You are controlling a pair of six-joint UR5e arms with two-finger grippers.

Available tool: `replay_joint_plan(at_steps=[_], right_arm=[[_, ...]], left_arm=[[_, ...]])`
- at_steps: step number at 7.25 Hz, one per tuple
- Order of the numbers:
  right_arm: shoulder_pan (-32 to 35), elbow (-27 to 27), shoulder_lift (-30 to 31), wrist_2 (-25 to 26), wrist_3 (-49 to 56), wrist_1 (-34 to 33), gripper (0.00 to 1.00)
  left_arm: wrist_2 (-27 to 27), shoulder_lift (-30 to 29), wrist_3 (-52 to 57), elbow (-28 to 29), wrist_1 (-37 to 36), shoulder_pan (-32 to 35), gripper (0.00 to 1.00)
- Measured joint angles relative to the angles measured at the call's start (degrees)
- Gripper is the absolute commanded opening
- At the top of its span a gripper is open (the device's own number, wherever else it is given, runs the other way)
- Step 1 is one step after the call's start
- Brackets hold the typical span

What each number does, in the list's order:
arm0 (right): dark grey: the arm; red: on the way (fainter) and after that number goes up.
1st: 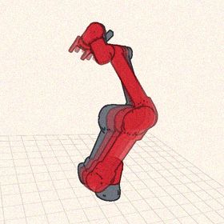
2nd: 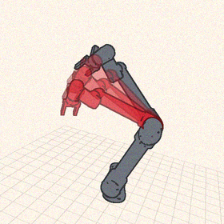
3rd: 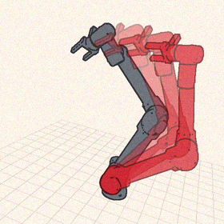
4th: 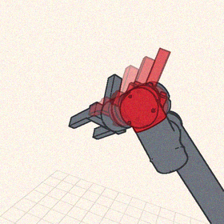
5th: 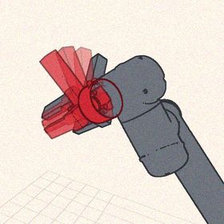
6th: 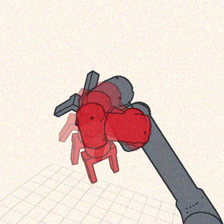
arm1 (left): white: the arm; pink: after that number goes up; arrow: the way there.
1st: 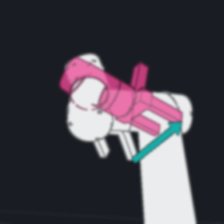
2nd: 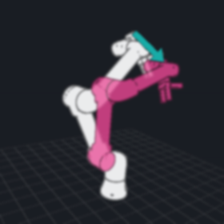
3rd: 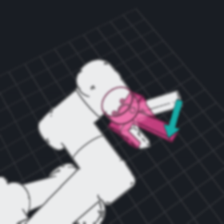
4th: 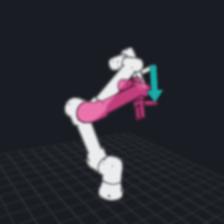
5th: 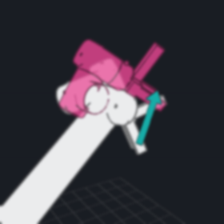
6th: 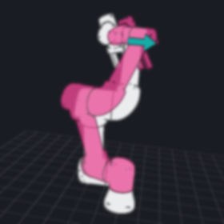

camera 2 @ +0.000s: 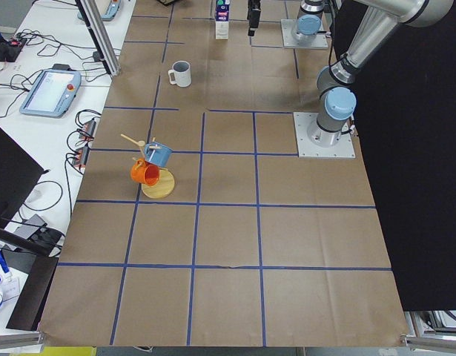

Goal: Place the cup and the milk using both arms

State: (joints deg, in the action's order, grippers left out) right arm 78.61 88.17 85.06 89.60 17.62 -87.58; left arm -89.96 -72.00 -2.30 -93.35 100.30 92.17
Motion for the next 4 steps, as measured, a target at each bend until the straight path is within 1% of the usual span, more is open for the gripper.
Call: replay_joint_plan(at_steps=[1, 3, 4], right_arm=[[0.8, 3.0, -0.8, 0.0, -0.1, -4.0, 1.00], [1.8, 12.1, -1.5, 0.1, 0.0, -16.2, 1.00], [1.8, 15.4, -1.4, 0.3, 0.1, -20.3, 1.00]], left_arm=[[0.2, 0.8, 0.0, -1.1, 0.1, -0.3, 1.00], [0.0, 1.8, -0.1, -2.2, 0.6, -0.8, 1.00], [0.1, 2.2, -0.1, -2.6, 1.4, -1.0, 1.00]])
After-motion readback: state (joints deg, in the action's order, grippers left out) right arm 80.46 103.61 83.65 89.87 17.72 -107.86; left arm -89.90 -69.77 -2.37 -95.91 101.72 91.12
